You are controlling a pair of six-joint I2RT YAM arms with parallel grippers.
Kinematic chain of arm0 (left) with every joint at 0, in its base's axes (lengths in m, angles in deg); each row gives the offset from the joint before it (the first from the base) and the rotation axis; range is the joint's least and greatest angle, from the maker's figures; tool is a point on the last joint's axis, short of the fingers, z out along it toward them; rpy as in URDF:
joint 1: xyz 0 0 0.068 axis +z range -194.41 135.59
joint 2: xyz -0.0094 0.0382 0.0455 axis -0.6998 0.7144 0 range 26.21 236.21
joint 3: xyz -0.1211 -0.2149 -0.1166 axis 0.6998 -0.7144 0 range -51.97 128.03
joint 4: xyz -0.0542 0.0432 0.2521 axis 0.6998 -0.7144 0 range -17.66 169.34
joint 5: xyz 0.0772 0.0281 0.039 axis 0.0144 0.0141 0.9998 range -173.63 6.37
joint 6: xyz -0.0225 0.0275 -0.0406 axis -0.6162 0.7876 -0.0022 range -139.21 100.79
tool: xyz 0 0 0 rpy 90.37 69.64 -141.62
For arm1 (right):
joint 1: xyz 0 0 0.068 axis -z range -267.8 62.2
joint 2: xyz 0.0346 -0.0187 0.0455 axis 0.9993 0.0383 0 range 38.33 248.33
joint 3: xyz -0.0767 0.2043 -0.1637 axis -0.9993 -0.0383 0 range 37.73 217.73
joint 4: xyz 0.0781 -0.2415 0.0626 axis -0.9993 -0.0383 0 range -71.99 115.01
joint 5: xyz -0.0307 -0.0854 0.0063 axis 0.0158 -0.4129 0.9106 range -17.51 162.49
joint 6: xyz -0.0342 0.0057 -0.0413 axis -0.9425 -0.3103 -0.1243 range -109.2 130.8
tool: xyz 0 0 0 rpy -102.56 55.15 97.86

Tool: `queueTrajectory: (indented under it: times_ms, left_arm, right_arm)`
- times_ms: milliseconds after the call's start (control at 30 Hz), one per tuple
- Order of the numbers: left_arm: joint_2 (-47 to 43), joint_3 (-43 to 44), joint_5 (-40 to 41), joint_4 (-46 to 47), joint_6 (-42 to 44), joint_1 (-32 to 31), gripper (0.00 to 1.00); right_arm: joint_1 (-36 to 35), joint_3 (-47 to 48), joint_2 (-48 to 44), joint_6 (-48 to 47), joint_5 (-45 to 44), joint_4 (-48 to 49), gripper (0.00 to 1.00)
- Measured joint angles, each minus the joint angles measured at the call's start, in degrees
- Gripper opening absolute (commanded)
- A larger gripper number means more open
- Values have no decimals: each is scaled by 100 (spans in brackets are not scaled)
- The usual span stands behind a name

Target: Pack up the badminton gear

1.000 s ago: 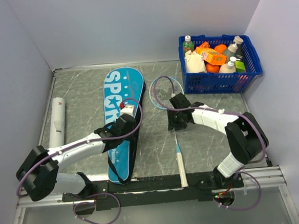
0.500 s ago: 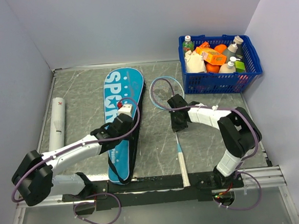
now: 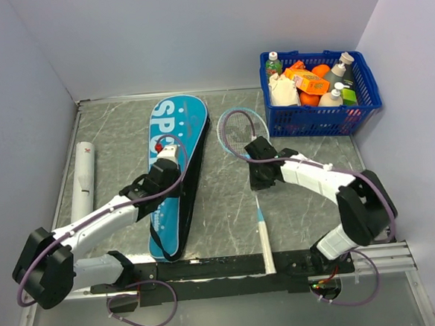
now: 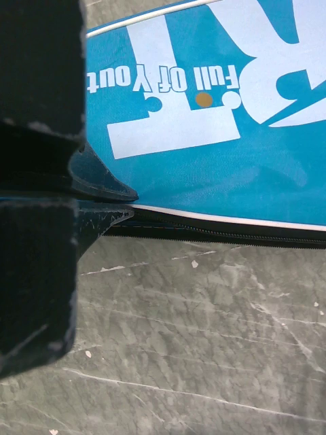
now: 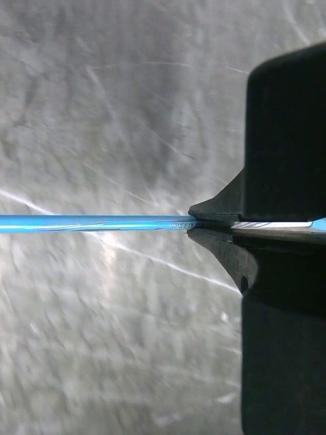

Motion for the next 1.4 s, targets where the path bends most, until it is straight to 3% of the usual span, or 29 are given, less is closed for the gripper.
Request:
queueTrajectory:
  times_ms: [467,733,1000,1400]
  left_arm:
    - [-37,149,-378,31,-9,216,1]
    - [-334,251,-446,74,-42,221,1]
    - [-402,251,-505,72,-118,221,1]
    - [-452,251,-627,120,-177,223,1]
  right_arm:
    - [-1825,-461,-1576,1198,-678,-1080,0]
    - [-2557,-562,-1729,1823,-859,-1488,0]
    - [-2848,-348,-1119,1958,-846,-1486,0]
    - [-2857,1193,378,1451,-678,-1226,0]
